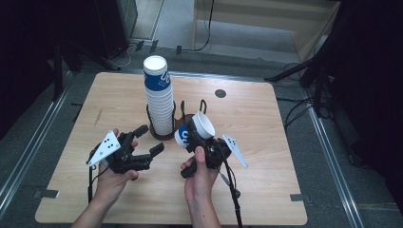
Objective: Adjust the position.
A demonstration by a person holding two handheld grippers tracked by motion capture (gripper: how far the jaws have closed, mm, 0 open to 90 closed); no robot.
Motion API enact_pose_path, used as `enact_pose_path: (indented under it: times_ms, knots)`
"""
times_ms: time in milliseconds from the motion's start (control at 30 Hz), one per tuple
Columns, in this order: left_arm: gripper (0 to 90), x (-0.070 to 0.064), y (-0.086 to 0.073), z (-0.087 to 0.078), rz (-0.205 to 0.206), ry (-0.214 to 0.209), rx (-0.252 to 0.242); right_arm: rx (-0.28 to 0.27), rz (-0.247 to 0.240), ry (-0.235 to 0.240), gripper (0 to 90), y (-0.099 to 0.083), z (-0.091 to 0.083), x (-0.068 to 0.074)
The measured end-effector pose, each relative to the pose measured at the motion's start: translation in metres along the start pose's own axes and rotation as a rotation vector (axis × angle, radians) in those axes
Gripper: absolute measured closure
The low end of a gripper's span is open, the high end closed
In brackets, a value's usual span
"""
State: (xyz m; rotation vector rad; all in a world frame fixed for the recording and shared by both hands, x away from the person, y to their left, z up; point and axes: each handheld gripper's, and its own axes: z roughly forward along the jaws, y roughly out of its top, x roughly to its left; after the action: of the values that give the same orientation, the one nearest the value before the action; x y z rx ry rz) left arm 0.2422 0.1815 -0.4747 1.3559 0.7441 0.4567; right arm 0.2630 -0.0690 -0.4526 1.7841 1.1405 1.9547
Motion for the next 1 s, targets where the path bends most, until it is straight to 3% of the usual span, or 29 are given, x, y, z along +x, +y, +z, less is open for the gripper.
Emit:
enact_pose_path:
  times_ms: [200,233,267,333,367,400,467,733,1000]
  knots:
    - [14.4,0.007,-0.003,-0.002,-0.003,0.029,0.006,-0.031,-0.143,-0.011,20.2,0.002,-0.002,-0.002]
    - [14.4,0.007,-0.003,-0.002,-0.003,0.029,0.006,-0.031,-0.143,-0.011,20.2,0.002,-0.002,-0.002]
    - [14.4,0.009,-0.003,-0.004,-0.006,0.038,0.011,-0.034,-0.199,-0.02,20.2,0.003,-0.002,-0.003]
    - [14.5,0.01,-0.004,-0.006,-0.005,0.046,0.01,-0.031,-0.254,-0.026,20.2,0.004,-0.002,-0.005]
    - [14.4,0.01,-0.004,-0.006,-0.005,0.046,0.01,-0.031,-0.254,-0.026,20.2,0.004,-0.002,-0.005]
    - [14.4,0.012,-0.004,-0.008,-0.005,0.054,0.01,-0.032,-0.302,-0.033,20.1,0.004,-0.003,-0.008]
    - [14.4,0.014,-0.005,-0.011,-0.009,0.063,0.01,-0.032,-0.343,-0.042,20.1,0.005,-0.003,-0.009]
    - [14.4,0.022,-0.006,-0.017,-0.02,0.095,0.009,-0.044,-0.42,-0.062,20.0,0.007,-0.002,-0.018]
    - [14.4,0.028,-0.008,-0.022,-0.029,0.114,0.013,-0.039,-0.417,-0.075,19.9,0.009,-0.002,-0.025]
